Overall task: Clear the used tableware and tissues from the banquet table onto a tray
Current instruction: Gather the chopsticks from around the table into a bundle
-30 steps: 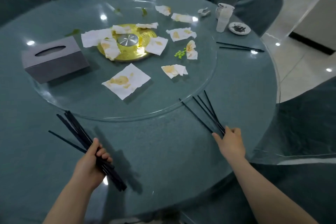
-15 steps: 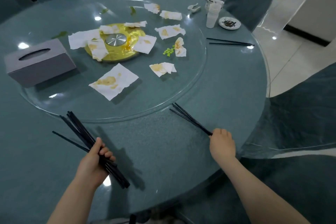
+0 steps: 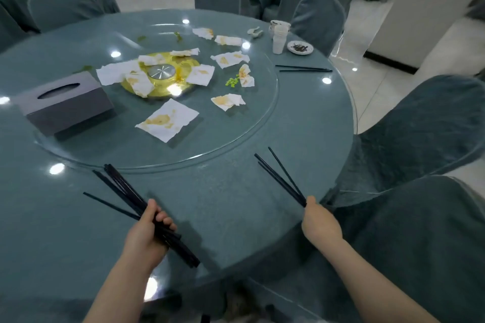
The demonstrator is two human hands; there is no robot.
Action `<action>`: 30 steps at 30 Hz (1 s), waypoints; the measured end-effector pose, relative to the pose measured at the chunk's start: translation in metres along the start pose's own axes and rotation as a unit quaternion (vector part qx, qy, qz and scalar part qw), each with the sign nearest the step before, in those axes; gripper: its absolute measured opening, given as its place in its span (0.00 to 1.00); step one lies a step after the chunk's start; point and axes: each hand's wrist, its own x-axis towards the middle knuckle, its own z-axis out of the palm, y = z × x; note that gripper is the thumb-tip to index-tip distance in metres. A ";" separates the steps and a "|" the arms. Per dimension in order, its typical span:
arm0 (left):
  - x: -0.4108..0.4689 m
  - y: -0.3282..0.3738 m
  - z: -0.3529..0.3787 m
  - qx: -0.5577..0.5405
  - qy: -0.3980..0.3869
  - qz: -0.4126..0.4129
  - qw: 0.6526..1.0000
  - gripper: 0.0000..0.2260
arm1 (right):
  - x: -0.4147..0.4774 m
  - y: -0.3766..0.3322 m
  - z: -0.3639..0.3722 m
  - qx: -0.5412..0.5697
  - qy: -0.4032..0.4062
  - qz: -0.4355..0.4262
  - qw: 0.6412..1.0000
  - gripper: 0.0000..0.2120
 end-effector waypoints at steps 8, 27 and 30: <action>-0.062 0.014 -0.040 0.012 -0.050 -0.020 0.998 0.15 | -0.105 -0.045 0.003 0.170 0.055 0.023 0.984 0.09; -0.188 -0.153 0.063 0.155 -0.264 -0.126 0.944 0.10 | -0.258 0.016 -0.044 0.272 0.104 0.006 0.956 0.05; -0.219 -0.208 0.102 0.155 -0.298 -0.127 0.933 0.10 | -0.268 0.070 -0.052 0.206 0.133 0.054 0.968 0.08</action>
